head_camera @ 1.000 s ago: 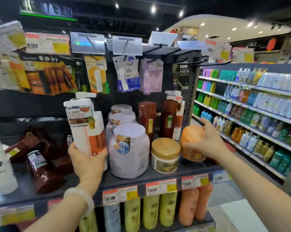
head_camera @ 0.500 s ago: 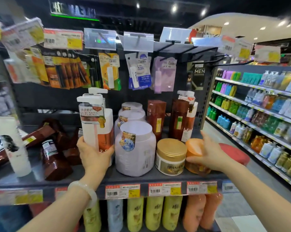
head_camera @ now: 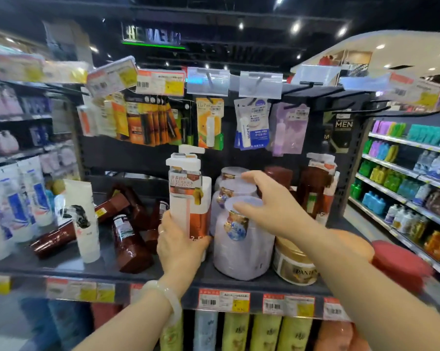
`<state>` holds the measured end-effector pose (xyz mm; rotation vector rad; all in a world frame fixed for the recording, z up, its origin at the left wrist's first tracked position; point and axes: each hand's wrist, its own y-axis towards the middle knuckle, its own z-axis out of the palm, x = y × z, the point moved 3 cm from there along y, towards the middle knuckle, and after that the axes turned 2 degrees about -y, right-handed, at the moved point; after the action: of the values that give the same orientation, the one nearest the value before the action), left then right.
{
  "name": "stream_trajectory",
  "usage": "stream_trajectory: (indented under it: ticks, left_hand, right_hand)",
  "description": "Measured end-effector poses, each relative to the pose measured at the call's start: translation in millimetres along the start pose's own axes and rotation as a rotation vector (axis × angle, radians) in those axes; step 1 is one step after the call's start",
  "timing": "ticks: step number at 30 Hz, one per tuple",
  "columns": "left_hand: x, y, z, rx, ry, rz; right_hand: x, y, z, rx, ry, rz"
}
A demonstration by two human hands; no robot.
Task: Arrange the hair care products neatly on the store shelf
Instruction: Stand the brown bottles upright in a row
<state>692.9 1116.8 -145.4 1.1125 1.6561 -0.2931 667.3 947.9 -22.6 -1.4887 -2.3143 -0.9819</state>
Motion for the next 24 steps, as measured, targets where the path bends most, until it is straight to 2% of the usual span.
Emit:
stream_trajectory:
  ticks: [5, 8, 11, 14, 17, 20, 24]
  left_hand:
    - [5, 9, -14, -0.004, 0.094, 0.007]
    - [9, 19, -21, 0.084, 0.187, 0.070]
    - [22, 22, -38, 0.139, 0.300, 0.221]
    - [44, 18, -63, 0.211, 0.313, 0.350]
    - [68, 18, -84, 0.310, 0.381, 0.345]
    - [92, 20, -99, 0.320, 0.250, 0.306]
    - [113, 22, -127, 0.252, 0.029, 0.259]
  right_hand:
    - [32, 18, 52, 0.067, -0.076, -0.041]
    - [46, 22, 66, -0.057, -0.145, -0.074]
    - [62, 21, 82, -0.130, -0.064, -0.141]
    - [73, 18, 113, -0.014, 0.034, -0.129]
    - [73, 17, 157, 0.208, 0.046, -0.057]
    - [73, 13, 198, 0.377, 0.010, 0.035]
    - [84, 11, 224, 0.408, -0.045, 0.078]
